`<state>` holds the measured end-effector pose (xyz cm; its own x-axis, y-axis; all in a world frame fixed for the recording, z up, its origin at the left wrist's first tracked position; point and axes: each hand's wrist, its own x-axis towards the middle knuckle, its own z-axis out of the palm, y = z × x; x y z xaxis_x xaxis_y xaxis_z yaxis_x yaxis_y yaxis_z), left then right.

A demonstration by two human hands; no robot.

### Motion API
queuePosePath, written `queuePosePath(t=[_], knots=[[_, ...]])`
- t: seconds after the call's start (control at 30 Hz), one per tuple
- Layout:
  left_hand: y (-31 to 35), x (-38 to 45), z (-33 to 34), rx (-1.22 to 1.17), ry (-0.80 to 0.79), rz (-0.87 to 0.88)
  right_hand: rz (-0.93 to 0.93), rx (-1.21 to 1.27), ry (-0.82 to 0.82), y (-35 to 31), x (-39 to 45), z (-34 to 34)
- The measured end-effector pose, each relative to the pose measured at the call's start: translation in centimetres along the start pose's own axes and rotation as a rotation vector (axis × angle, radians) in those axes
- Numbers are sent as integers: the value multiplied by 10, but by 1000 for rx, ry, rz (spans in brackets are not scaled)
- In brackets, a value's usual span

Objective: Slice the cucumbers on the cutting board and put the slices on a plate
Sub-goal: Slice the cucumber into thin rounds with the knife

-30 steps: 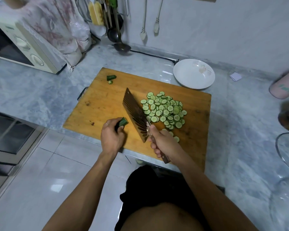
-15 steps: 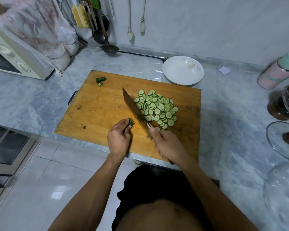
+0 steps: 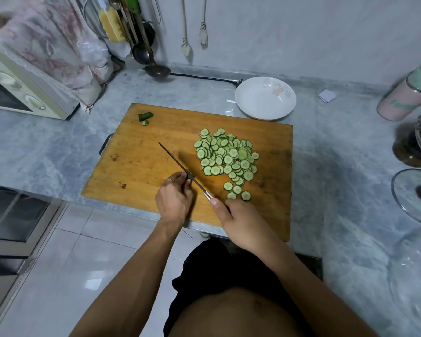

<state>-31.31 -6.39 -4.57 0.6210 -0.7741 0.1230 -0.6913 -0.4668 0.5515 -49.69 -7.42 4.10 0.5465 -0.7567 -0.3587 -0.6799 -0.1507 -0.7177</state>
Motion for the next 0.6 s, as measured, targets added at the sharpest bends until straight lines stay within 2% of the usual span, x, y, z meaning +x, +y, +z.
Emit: queuePosePath(t=[0.37, 0.6], knots=[[-3, 0, 2, 10, 27, 55, 3, -3, -62, -6, 15, -13], [-1, -1, 4, -2, 44, 45, 54, 26, -31, -13, 39, 6]])
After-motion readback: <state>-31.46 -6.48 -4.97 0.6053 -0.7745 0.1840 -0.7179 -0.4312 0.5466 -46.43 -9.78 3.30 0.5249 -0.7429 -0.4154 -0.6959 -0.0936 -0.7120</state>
